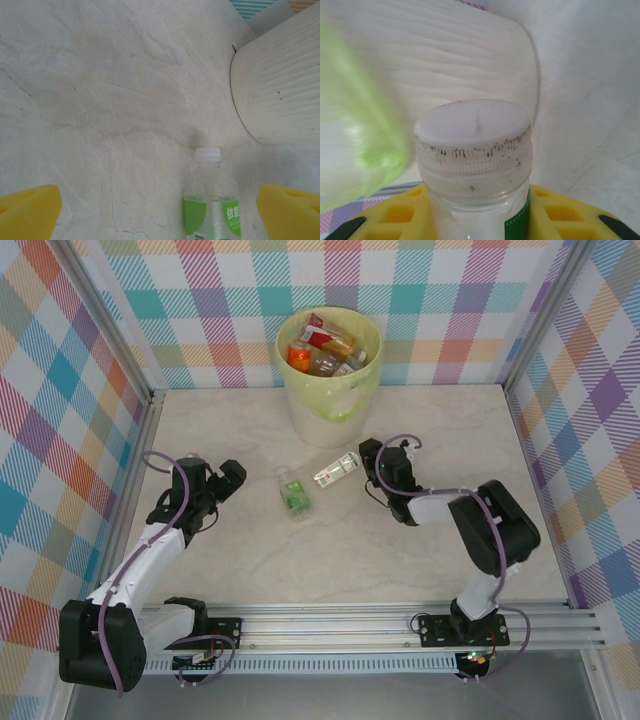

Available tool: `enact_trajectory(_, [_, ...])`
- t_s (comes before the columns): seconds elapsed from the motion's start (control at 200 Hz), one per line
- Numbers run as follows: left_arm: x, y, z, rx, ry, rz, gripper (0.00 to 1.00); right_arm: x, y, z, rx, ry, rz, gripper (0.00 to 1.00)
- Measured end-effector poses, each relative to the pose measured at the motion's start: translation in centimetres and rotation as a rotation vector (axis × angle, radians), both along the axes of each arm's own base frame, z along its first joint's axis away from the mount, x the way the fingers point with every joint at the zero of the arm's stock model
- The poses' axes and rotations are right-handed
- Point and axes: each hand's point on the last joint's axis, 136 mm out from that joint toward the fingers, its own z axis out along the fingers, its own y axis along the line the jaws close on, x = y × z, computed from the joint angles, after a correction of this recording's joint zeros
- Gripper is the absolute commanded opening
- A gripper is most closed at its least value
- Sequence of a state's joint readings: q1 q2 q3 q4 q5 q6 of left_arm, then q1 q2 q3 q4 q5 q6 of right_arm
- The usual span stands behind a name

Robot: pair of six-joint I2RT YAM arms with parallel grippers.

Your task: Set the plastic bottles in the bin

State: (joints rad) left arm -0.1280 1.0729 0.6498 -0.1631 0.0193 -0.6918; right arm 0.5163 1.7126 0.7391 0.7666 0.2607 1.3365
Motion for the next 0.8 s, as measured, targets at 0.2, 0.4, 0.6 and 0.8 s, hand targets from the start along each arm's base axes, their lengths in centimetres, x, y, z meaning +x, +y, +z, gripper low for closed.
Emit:
enact_trajectory(0.2, [0.2, -0.3, -0.4, -0.014, 0.005, -0.011, 1.0, -1.8, -1.3, 4.9, -0.08, -0.105, 0.037, 0.0])
enact_trajectory(0.4, [0.4, -0.6, -0.4, -0.038, 0.001, -0.011, 1.0, -3.6, -1.8, 8.3, -0.151, -0.159, 0.086, 0.0])
enact_trajectory(0.6, [0.5, -0.9, -0.4, -0.057, 0.005, -0.017, 1.0, -4.4, -2.2, 12.2, -0.164, -0.237, 0.104, 0.0])
enact_trajectory(0.8, [0.4, -1.0, -0.5, -0.069, 0.008, -0.017, 1.0, -4.4, -1.8, 16.9, -0.19, -0.322, 0.135, 0.0])
